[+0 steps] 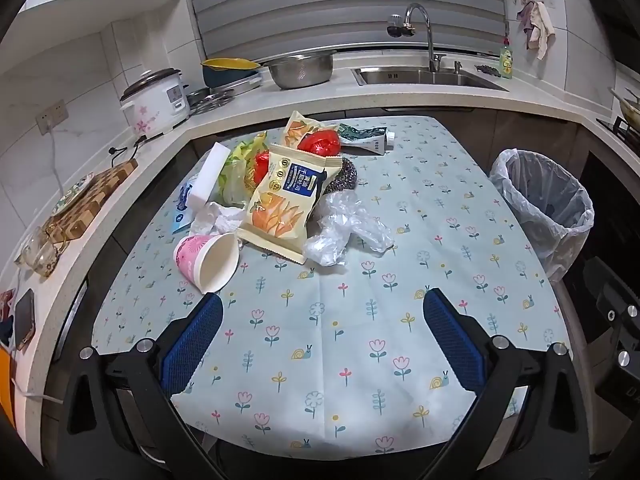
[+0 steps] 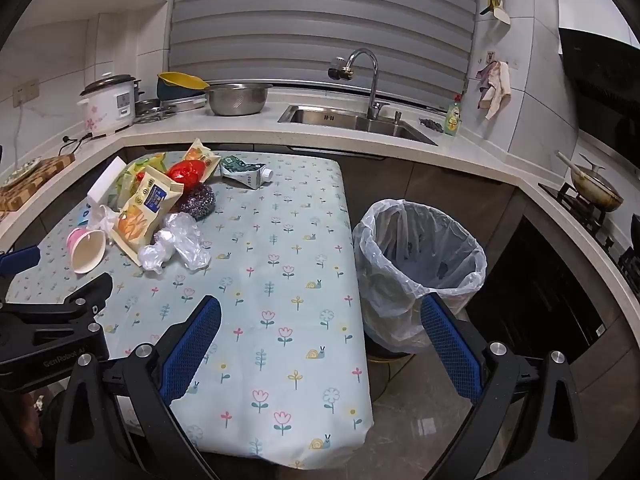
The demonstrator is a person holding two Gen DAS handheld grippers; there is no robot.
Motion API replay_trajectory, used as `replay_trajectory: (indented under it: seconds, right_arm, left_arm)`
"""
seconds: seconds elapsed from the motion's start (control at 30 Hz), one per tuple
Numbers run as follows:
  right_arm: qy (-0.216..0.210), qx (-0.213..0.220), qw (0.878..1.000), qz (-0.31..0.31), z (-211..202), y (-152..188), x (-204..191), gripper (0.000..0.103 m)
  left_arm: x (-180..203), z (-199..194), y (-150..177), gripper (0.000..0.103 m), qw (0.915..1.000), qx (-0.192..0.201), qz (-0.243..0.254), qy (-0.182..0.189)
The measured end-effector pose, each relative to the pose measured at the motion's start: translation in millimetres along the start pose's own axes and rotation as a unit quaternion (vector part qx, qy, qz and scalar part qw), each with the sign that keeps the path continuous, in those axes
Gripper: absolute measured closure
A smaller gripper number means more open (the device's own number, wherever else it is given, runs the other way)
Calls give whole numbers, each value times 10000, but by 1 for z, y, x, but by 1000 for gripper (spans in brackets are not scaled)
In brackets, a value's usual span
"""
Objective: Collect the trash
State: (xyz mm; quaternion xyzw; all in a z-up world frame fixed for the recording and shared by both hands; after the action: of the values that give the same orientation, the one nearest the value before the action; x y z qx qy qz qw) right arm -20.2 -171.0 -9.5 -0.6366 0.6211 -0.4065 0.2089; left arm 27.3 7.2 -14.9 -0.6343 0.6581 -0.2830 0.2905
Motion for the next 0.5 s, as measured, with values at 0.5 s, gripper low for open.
replay_trajectory:
  seconds: [0.5]
  right_arm:
    - [7, 7, 10000, -13, -1, 0, 1, 7]
  left_arm:
    - [-2, 0, 6, 7, 10000, 44, -56, 1]
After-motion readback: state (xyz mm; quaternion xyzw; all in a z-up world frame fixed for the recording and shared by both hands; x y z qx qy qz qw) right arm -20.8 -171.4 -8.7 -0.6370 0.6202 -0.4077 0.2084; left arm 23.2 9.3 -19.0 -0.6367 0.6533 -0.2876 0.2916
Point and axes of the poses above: each gripper's, at about its wrist camera, not at the fingertips, and z roughly the way its jaws point, x to its right, y to its underside, the point moved 3 cm from there along z, roughly the way its jaws point, and after that the axes turned 10 degrees about -z, right-handed, at the moved point
